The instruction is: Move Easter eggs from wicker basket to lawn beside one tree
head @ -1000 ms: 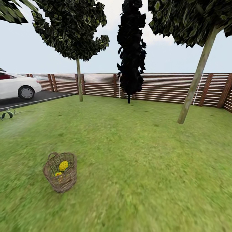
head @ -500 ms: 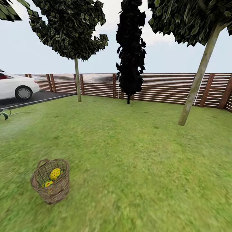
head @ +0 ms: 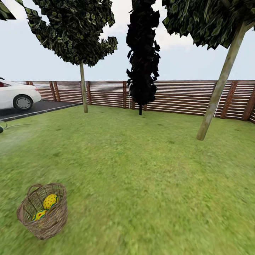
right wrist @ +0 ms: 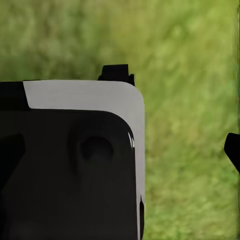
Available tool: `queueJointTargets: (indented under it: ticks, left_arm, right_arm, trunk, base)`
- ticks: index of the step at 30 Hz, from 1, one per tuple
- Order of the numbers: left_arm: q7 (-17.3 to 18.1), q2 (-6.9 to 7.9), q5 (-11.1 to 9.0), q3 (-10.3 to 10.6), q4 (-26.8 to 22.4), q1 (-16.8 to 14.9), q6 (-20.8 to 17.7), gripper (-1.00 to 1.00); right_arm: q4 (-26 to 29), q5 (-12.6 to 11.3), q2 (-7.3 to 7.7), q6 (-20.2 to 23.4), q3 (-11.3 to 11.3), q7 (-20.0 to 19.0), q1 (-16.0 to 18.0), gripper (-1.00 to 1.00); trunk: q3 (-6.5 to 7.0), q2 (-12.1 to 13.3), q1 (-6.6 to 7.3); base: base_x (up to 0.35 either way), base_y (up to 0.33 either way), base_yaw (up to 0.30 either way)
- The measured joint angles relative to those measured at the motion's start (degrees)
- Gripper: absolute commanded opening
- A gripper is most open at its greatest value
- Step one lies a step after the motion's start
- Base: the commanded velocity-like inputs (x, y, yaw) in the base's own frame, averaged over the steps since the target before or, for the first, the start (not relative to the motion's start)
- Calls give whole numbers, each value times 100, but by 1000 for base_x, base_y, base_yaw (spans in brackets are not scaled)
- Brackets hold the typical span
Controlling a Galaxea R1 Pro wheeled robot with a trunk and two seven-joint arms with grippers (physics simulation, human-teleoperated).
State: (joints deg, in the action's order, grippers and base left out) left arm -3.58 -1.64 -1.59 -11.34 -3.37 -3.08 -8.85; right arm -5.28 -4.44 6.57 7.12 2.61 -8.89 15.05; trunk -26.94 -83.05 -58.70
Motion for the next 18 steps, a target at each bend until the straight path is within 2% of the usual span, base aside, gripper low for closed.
queueJointTargets:
  ticks: [7,14,18]
  left_arm:
    - [0,0,0,0,1,0,5,100]
    - [0,0,-6,0,-8,1,5,100]
    - [6,7,-26,-11,-21,0,10,100]
  right_arm:
    - [0,-1,7,-1,0,0,-1,100]
    - [6,26,26,-2,7,0,1,100]
    - [7,180,16,-10,9,1,0,100]
  trunk:
    - [0,0,0]
    - [0,0,0]
    - [0,0,-2]
  base:
    - [324,-136,15]
    - [324,-138,231]
    - [154,-77,251]
